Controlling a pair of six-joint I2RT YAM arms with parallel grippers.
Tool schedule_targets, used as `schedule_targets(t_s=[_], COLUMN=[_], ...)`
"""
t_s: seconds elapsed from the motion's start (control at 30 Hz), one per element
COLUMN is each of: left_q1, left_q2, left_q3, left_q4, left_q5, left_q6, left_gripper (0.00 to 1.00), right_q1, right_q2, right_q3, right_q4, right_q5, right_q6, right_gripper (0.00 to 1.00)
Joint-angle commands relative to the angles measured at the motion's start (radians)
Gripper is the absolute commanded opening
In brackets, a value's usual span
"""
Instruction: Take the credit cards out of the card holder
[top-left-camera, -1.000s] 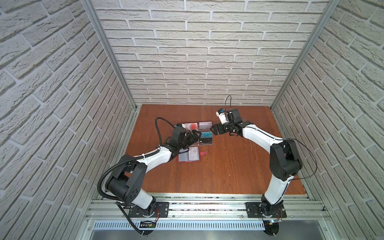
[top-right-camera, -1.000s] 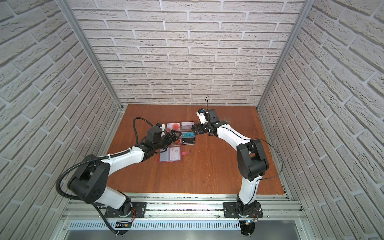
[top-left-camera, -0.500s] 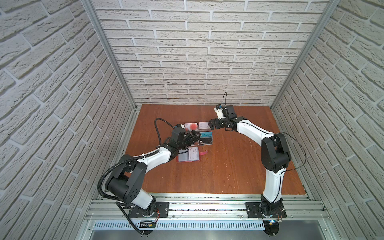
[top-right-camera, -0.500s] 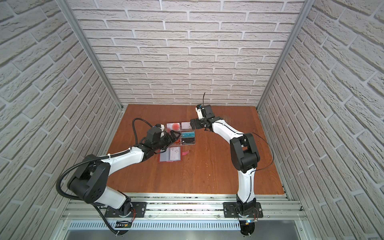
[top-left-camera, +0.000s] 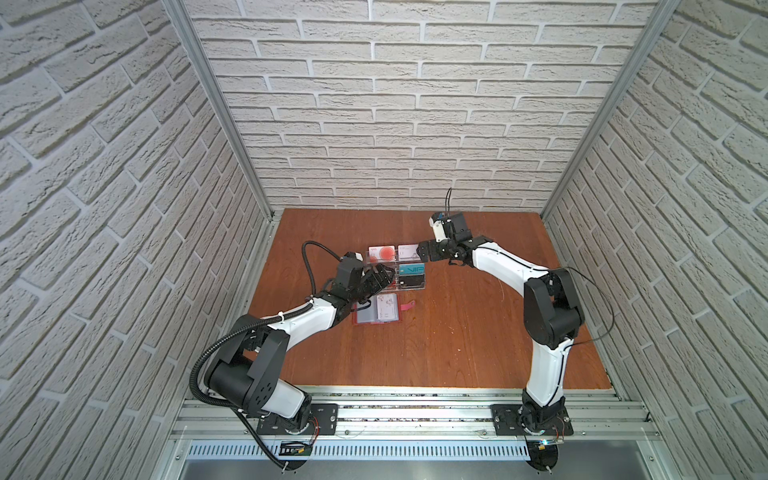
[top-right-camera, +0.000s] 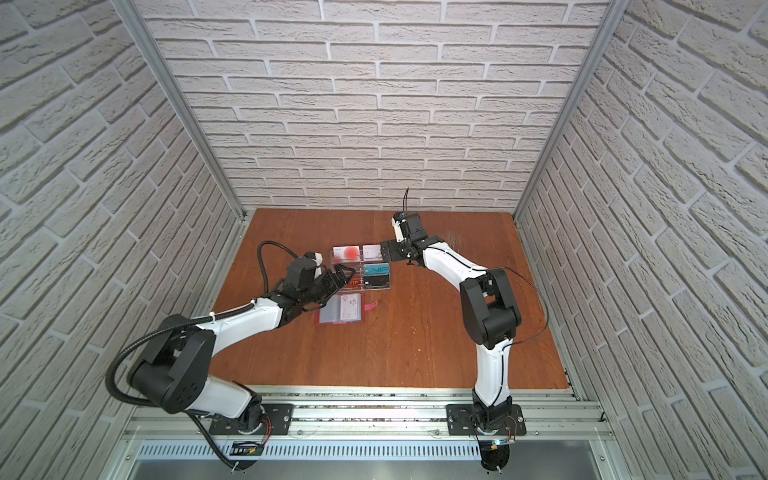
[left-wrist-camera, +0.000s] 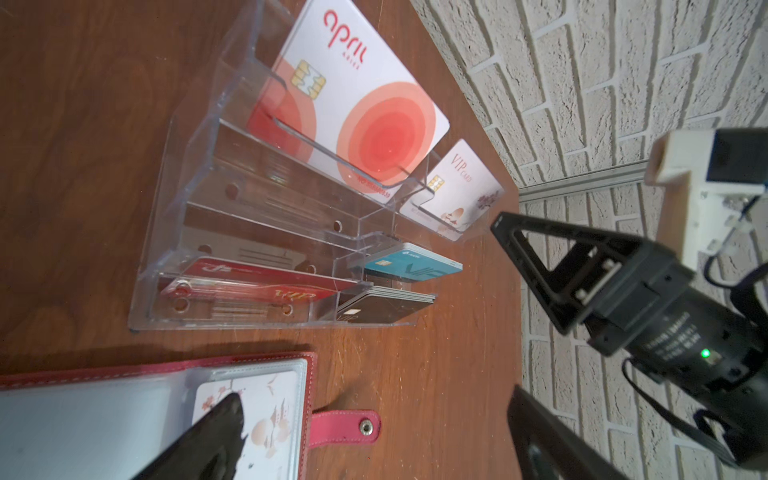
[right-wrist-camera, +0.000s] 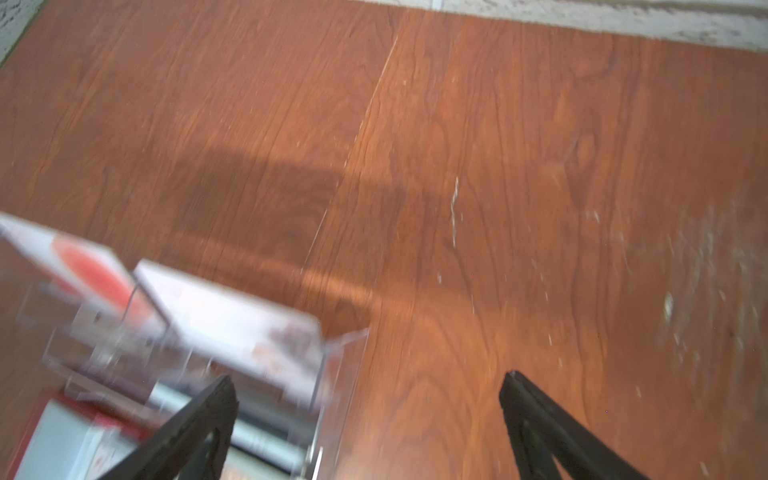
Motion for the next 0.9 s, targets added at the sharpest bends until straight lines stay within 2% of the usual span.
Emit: schedule_targets(t_s=[0.0,0.17,0.37,0.5,0.6,0.7,0.77,0.87], left_q1=[0.011,0.011,0.005,0.005,0.004,0.008,0.011,0.013], left_q2=[-0.044,-0.088,-0.106,-0.106,-0.108,-0.095,-0.080,-0.051], left_q3=[-0.042,-0.115,-0.180,-0.203,-0.209,-0.211,-0.214,-0.215], left_q4=[0.006,0.014,0.057,0.077,0.072,0.072,0.087,0.110], left_q5=[0.038,0.065,0.104,0.123,0.124,0.128,0.137,0.153], left_q6=[0.006,-0.015,-0.064,-0.090,-0.091,-0.091,-0.094,-0.099], left_gripper=[0.98,0.98,0.98,0.98,0.98,0.98,0.98,0.98], right_q1=[0.023,0.058,0.184,0.250,0.285,0.300,0.304,0.306], right_q2=[-0.162,-0.276,-0.281,-0.241,-0.205,-0.159,-0.135,-0.102], right_q3=[-0.106,-0.327,-0.458,-0.495,-0.489,-0.470,-0.467,-0.455], right_q4=[0.050,0.107,0.147,0.210,0.238,0.242,0.262,0.284], right_q5=[0.029,-0.067,-0.073,-0.085,-0.083,-0.074,-0.078,-0.088], right_q6=[0.075,0.158,0.220,0.282,0.315,0.341,0.358,0.377], right_gripper=[1.00,1.00,0.98,0.88,0.84,0.71,0.68,0.59])
